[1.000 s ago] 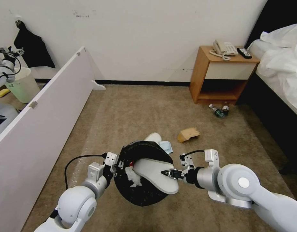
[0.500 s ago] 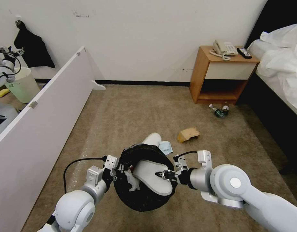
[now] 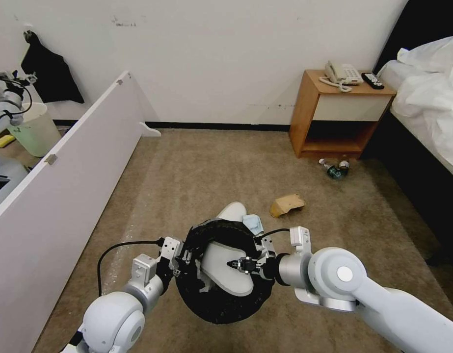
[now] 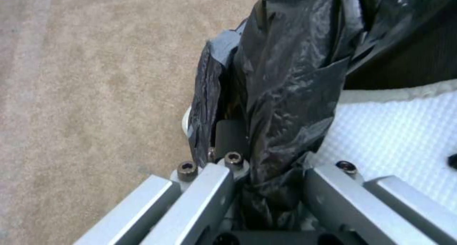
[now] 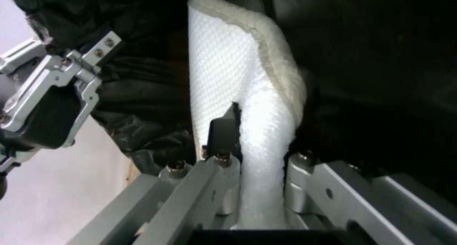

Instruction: Pick up the trash bin, then pick up the garbage from the floor and place it into the trash bin.

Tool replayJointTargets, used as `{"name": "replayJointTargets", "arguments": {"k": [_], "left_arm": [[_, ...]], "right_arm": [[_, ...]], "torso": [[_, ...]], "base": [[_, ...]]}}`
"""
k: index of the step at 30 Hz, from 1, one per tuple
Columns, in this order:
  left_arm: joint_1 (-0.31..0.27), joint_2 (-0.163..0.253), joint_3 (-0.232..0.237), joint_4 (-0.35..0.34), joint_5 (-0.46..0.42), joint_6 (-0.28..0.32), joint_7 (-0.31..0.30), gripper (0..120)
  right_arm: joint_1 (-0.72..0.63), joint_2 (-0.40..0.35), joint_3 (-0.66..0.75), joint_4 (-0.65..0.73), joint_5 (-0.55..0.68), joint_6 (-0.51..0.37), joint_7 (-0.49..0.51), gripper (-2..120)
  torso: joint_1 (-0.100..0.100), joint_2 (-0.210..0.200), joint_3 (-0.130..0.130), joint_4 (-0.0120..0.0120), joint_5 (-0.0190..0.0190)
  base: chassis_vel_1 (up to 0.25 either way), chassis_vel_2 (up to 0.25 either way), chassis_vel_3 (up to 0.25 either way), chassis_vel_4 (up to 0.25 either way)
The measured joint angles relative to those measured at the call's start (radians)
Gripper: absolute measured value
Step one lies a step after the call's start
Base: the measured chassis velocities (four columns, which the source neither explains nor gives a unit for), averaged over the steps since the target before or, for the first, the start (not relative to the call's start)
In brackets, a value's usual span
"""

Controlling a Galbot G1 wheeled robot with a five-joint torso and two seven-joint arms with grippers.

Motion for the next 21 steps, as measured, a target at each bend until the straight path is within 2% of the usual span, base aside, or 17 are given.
{"name": "replayJointTargets", "arguments": {"k": [5, 8, 9, 10, 12, 13, 15, 18, 21], "left_arm": [[0.008, -0.001, -0.010, -0.001, 0.000, -0.001, 0.000, 0], [0.011, -0.001, -0.016, 0.000, 0.000, -0.004, 0.000, 0], [0.012, -0.003, -0.019, 0.002, 0.000, -0.005, 0.000, 0], [0.012, -0.003, -0.019, 0.002, 0.000, -0.005, 0.000, 0], [0.012, -0.008, -0.024, 0.005, -0.012, -0.005, -0.007, 0], [0.012, -0.008, -0.024, 0.005, -0.012, -0.005, -0.007, 0], [0.012, -0.013, -0.026, 0.008, -0.031, -0.002, -0.016, 0], [0.013, -0.013, -0.027, 0.009, -0.037, 0.000, -0.019, 0], [0.016, -0.015, -0.026, 0.016, -0.059, 0.006, -0.028, 0]], "right_arm": [[0.014, 0.008, -0.012, -0.005, -0.001, 0.001, 0.003, 8], [0.013, 0.005, -0.013, 0.001, -0.001, 0.003, 0.009, 13], [0.008, 0.000, -0.010, 0.007, 0.000, 0.003, 0.014, 19], [0.008, 0.000, -0.010, 0.007, 0.000, 0.003, 0.014, 19], [-0.011, -0.019, 0.007, 0.024, 0.004, 0.004, 0.022, 30], [-0.011, -0.019, 0.007, 0.024, 0.004, 0.004, 0.022, 30], [-0.038, -0.040, 0.031, 0.040, 0.004, 0.004, 0.023, 42], [-0.050, -0.048, 0.040, 0.048, 0.004, 0.004, 0.023, 45], [-0.093, -0.074, 0.075, 0.075, -0.001, 0.004, 0.021, 64]], "torso": [[0.000, 0.000, 0.000, 0.0001, 0.0000], [0.000, 0.000, 0.000, 0.0001, 0.0001], [0.000, 0.000, 0.000, 0.0000, 0.0001], [0.000, 0.000, 0.000, 0.0000, 0.0001], [0.000, 0.000, 0.000, 0.0000, 0.0001], [0.000, 0.000, 0.000, 0.0000, 0.0001], [0.000, 0.000, 0.000, 0.0000, 0.0001], [0.000, 0.000, 0.000, -0.0001, 0.0002], [0.000, 0.000, 0.000, 0.0000, 0.0001]], "base": [[0.000, 0.000, 0.000, 0.000], [0.000, 0.000, 0.000, 0.000], [0.000, 0.000, 0.000, 0.000], [0.000, 0.000, 0.000, 0.000], [0.000, 0.000, 0.000, 0.000], [0.000, 0.000, 0.000, 0.000], [0.000, 0.000, 0.000, 0.000], [0.000, 0.000, 0.000, 0.000], [0.000, 0.000, 0.000, 0.000]]}}
